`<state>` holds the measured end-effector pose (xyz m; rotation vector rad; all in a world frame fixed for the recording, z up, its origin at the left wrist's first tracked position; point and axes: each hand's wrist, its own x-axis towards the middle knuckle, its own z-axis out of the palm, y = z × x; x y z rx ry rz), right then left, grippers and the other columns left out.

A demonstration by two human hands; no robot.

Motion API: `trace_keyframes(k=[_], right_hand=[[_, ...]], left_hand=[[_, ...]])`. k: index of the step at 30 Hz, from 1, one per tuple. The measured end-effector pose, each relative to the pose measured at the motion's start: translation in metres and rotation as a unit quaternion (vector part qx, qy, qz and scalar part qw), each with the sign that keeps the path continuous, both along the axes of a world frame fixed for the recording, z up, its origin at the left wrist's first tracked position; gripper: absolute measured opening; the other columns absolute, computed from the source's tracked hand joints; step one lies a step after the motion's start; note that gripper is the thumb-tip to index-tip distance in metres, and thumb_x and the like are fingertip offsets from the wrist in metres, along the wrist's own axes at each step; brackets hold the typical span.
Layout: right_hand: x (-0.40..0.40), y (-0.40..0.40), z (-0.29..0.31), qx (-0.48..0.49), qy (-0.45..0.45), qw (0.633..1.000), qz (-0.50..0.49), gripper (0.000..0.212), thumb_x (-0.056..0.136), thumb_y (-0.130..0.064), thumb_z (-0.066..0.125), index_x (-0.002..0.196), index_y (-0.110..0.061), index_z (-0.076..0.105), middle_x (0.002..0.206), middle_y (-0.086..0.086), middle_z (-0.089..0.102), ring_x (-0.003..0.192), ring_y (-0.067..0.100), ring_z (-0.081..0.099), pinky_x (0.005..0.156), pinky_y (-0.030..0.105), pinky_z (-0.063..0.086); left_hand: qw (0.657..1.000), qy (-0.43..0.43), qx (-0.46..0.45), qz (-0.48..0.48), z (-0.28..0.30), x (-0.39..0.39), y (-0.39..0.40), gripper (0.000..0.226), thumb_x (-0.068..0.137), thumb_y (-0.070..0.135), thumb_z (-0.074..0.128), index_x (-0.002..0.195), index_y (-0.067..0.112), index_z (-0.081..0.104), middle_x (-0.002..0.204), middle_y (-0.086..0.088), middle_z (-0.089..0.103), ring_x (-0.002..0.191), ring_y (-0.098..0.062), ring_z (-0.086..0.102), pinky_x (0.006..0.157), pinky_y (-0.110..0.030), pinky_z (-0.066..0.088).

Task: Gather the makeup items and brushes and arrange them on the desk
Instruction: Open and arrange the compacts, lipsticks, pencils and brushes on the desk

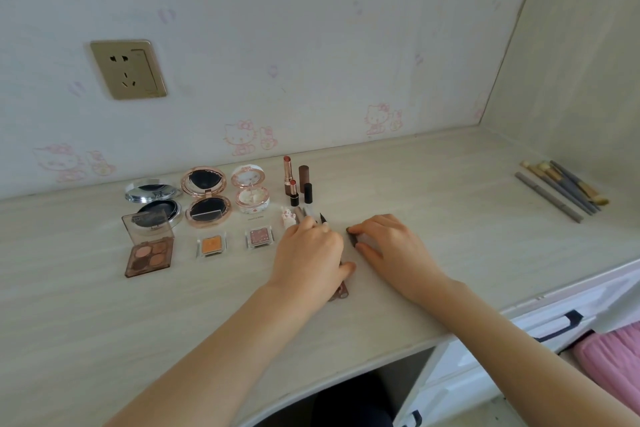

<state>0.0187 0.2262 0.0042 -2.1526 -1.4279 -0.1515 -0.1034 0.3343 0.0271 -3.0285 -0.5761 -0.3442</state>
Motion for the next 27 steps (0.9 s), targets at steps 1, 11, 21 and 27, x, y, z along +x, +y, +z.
trace_keyframes(k=[1, 11, 21, 27], right_hand=[[-0.001, 0.004, 0.0, -0.003, 0.003, 1.0, 0.003, 0.025, 0.094, -0.014, 0.055, 0.115, -0.012, 0.067, 0.111, 0.002, 0.066, 0.112, 0.02, 0.052, 0.087, 0.031, 0.045], [-0.002, 0.022, -0.001, -0.008, 0.025, 0.999, 0.024, 0.025, 0.092, -0.015, 0.056, 0.115, -0.014, 0.066, 0.11, 0.001, 0.065, 0.114, 0.018, 0.05, 0.089, 0.032, 0.044], [0.008, 0.005, -0.002, -0.012, -0.005, 1.0, 0.005, 0.029, 0.093, -0.023, 0.057, 0.121, -0.015, 0.063, 0.121, 0.001, 0.062, 0.122, 0.015, 0.048, 0.092, 0.024, 0.041], [0.03, -0.028, 0.005, -0.037, -0.031, 0.998, -0.047, 0.032, 0.095, -0.03, 0.052, 0.127, -0.024, 0.058, 0.135, 0.0, 0.053, 0.133, 0.013, 0.039, 0.1, 0.035, 0.044]], left_hand=[[1.0, -0.001, 0.003, 0.008, 0.001, 0.001, 0.001, 0.039, 0.085, 0.049, 0.055, 0.105, 0.017, 0.065, 0.105, 0.002, 0.064, 0.11, -0.021, 0.048, 0.09, -0.032, 0.038], [0.999, -0.034, -0.006, 0.035, 0.002, 0.003, 0.005, 0.027, 0.086, 0.04, 0.048, 0.088, 0.018, 0.063, 0.089, 0.001, 0.064, 0.101, -0.022, 0.051, 0.078, -0.031, 0.037], [0.996, -0.074, -0.036, 0.024, 0.005, 0.005, 0.008, 0.032, 0.088, 0.048, 0.053, 0.086, 0.018, 0.065, 0.089, 0.003, 0.064, 0.101, -0.018, 0.05, 0.073, -0.029, 0.036], [0.994, -0.1, -0.047, -0.009, 0.007, 0.025, 0.006, 0.026, 0.09, 0.033, 0.051, 0.103, 0.016, 0.066, 0.101, 0.003, 0.067, 0.106, -0.019, 0.051, 0.08, -0.037, 0.049]])
